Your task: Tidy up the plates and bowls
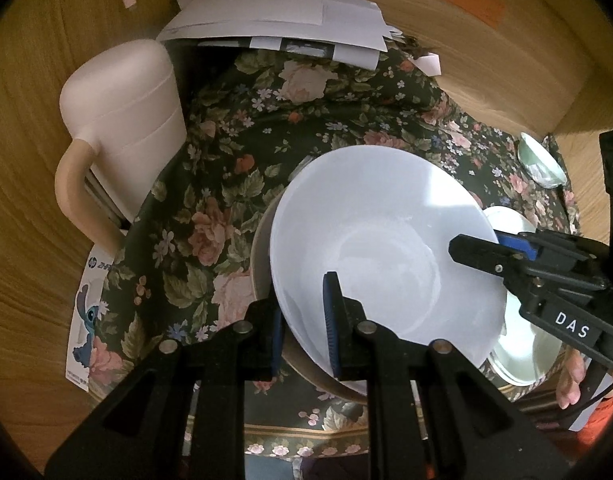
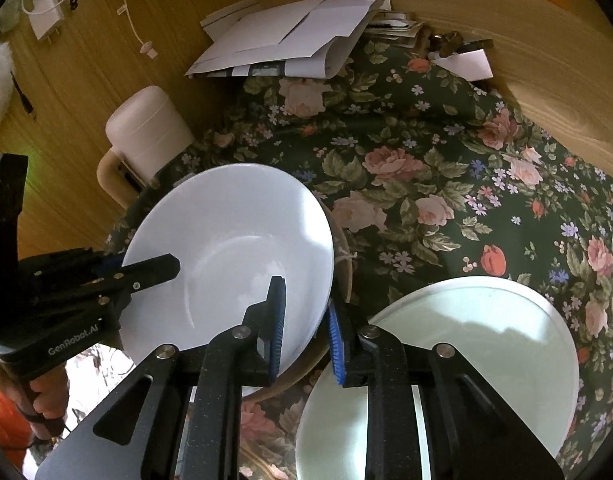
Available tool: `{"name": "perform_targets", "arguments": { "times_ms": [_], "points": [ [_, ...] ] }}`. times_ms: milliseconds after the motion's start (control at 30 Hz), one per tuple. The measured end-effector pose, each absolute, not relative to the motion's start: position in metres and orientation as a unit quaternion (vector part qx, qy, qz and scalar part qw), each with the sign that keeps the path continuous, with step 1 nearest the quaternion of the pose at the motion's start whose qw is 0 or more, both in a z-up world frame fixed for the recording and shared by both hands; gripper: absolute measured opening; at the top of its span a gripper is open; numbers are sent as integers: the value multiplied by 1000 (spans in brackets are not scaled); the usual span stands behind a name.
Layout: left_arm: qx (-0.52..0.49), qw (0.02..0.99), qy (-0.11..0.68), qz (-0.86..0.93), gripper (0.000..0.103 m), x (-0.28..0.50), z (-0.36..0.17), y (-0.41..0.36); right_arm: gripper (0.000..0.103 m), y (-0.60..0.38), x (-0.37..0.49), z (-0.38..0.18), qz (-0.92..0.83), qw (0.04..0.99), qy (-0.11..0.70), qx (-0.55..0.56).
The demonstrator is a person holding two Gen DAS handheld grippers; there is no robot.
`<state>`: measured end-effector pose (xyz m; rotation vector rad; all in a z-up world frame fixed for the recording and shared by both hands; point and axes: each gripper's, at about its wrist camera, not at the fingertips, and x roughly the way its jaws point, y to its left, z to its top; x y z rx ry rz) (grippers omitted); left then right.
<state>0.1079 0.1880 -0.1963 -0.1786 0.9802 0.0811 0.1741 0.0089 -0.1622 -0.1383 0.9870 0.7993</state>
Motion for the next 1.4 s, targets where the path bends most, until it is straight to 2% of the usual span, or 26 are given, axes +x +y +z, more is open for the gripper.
{"name": "perform_targets", "arguments": {
  "times_ms": [67, 167, 267, 333, 400, 533, 600, 700, 1033, 1400],
  "points": [
    [-90, 877, 471, 38, 18, 108, -196, 187, 19, 8, 175, -162, 374, 801, 463, -63],
    [-97, 875, 473, 39, 24, 108, -192, 185, 19, 4, 176, -159, 374, 802, 461, -61],
    [-83, 888, 450, 54, 39, 105, -181, 180, 20, -1, 175, -153, 367, 814, 447, -62],
    [-60, 904, 420, 62, 58, 100, -166, 175, 24, -5, 173, -145, 365, 822, 431, -67],
    [-54, 911, 404, 55, 65, 98, -154, 171, 30, -9, 172, -136, 361, 831, 417, -68],
    [-47, 918, 392, 47, 65, 102, -136, 160, 39, -23, 174, -122, 348, 848, 394, -67],
    [-41, 921, 385, 42, 66, 107, -130, 152, 52, -31, 175, -117, 339, 857, 384, -65],
    [-36, 924, 379, 28, 69, 117, -123, 138, 60, -47, 179, -108, 316, 872, 367, -66],
    [-21, 922, 385, -24, 72, 178, -112, 80, 63, -123, 220, -96, 241, 902, 357, -38],
    [1, 913, 399, -79, 73, 266, -120, 10, 64, -220, 289, -113, 131, 919, 371, -2]
  ]
}}
